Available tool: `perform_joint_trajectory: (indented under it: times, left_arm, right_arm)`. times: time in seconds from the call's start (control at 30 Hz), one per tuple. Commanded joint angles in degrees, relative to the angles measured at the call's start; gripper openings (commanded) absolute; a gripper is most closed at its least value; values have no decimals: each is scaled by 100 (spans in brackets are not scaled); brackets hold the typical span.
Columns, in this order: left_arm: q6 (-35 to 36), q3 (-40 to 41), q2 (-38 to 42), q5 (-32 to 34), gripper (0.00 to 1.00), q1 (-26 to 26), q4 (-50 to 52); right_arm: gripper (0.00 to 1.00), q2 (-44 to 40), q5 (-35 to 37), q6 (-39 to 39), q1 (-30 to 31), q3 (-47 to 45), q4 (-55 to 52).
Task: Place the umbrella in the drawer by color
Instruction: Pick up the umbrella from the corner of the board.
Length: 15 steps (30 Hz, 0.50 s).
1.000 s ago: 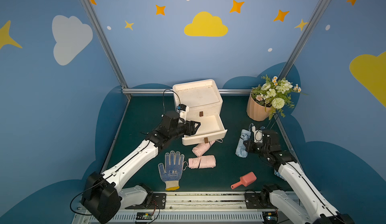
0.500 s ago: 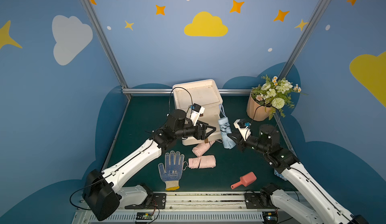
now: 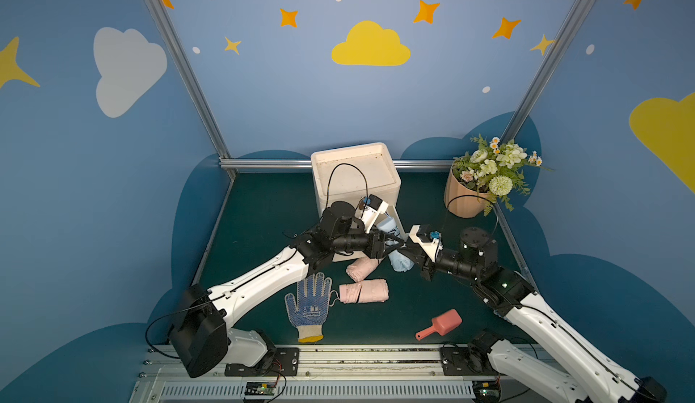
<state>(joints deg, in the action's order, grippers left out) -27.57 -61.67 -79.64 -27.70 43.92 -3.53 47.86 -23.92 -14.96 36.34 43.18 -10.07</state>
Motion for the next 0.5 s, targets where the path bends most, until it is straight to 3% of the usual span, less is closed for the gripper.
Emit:
perform_joint_trajectory:
  times: [0.0,0.1,0.13,0.33,0.47]
  left_arm:
    - [-52,-127,-46,91,32,67,-178]
    - [-56,-49,65,239,6,71,-249]
    - [-51,-24,132,332,3,73,-262]
    - [248,142,638,1378,3,62,-177]
    - [497,313,1031,2818,3,43,-217]
  right_arm:
    - [0,-32,-80,-153,150,182,517]
    - [2,-25,160,-90,170,185,506]
    - [7,-26,247,-55,171,190,489]
    - [52,-182,697,127,172,119,347]
    - [66,-441,1069,289,173,-64,382]
